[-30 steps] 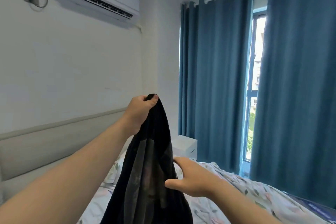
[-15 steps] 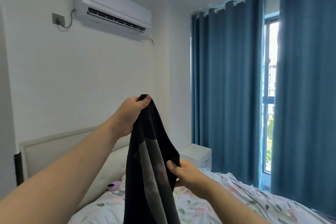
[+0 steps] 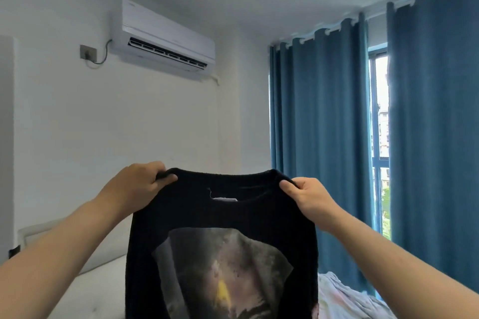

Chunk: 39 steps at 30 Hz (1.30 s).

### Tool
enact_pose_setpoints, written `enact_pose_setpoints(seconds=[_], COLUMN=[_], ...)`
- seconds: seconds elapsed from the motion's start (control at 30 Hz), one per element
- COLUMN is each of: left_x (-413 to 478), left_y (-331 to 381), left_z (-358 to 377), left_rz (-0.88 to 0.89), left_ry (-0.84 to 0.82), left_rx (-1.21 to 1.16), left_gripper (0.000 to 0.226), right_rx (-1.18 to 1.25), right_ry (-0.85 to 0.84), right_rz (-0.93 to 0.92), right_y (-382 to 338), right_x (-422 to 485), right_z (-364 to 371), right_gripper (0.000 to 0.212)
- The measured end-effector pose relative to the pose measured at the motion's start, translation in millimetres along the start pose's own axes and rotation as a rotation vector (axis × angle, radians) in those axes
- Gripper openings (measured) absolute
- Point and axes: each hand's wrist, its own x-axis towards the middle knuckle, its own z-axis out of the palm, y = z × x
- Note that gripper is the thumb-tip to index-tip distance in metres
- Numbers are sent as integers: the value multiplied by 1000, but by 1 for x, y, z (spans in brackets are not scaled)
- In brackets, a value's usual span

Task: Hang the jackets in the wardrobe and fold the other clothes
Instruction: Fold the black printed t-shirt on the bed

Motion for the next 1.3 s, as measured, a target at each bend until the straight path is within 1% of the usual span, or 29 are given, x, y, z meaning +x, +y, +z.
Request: enact_pose_setpoints(seconds=[0.07, 0.13, 0.2, 0.3, 0.37, 0.43, 0.5, 0.53, 0.6, 0.67, 0.73, 0.8, 0.83, 0.9, 0.93, 1.0, 1.07, 1.17, 1.2, 1.3], left_x=[-2, -1, 2, 2, 0, -4, -9, -12, -18, -21, -19, -16, -16, -17, -19, -20, -18, -17, -18, -28], left_y=[-2, -1, 1, 1, 0, -1, -6, -9, -13, -11, -7, -6, -5, -3, -2, 2, 8, 12, 10, -4], left_z=[2, 6, 7, 2, -5, -10, -10, -9, -2, 7, 13, 16, 16, 14, 13, 12, 16, 29, 32, 30], left_rz=[-32, -102, -147, -99, -46, -1, 39, 49, -17, -172, -296, -351, -358, -340, -319, -309, -348, -396, -392, -368], left_ry=[4, 24, 18, 13, 16, -55, -148, -161, -74, 44, 117, 138, 154, 231, 267, 284, 239, 146, 131, 98], left_rx=[-38, -171, -241, -234, -165, -22, 150, 222, 248, 87, -108, -151, -109, 62, 143, 216, 180, 74, 68, 121], left_gripper=[43, 49, 51, 44, 38, 37, 32, 31, 27, 22, 23, 25, 24, 23, 22, 22, 24, 31, 34, 41], right_rx=[-123, -230, -299, -370, -440, -489, -482, -458, -427, -397, -304, -313, -380, -541, -572, -506, -387, -196, -195, -296], right_ry=[48, 63, 90, 119, 133, 114, 50, 9, -62, -134, -233, -275, -262, -202, -179, -150, -88, -28, -11, 39], right_rz=[-127, -199, -216, -211, -217, -217, -201, -187, -160, -121, -40, 4, 0, -27, -27, 4, 63, 221, 238, 194], right_y=[-20, -34, -42, -49, -51, -52, -52, -53, -55, -55, -54, -49, -46, -34, -23, 8, 42, 73, 77, 77], right_x=[11, 18, 24, 25, 23, 23, 22, 21, 19, 18, 17, 18, 19, 18, 16, 8, -2, -12, -11, -8], right_z=[-10, -14, -17, -20, -24, -29, -35, -36, -38, -37, -38, -41, -43, -44, -41, -27, -6, 20, 22, 16], right_gripper=[47, 50, 53, 56, 56, 54, 51, 49, 45, 35, 19, 14, 16, 26, 29, 33, 36, 40, 41, 47])
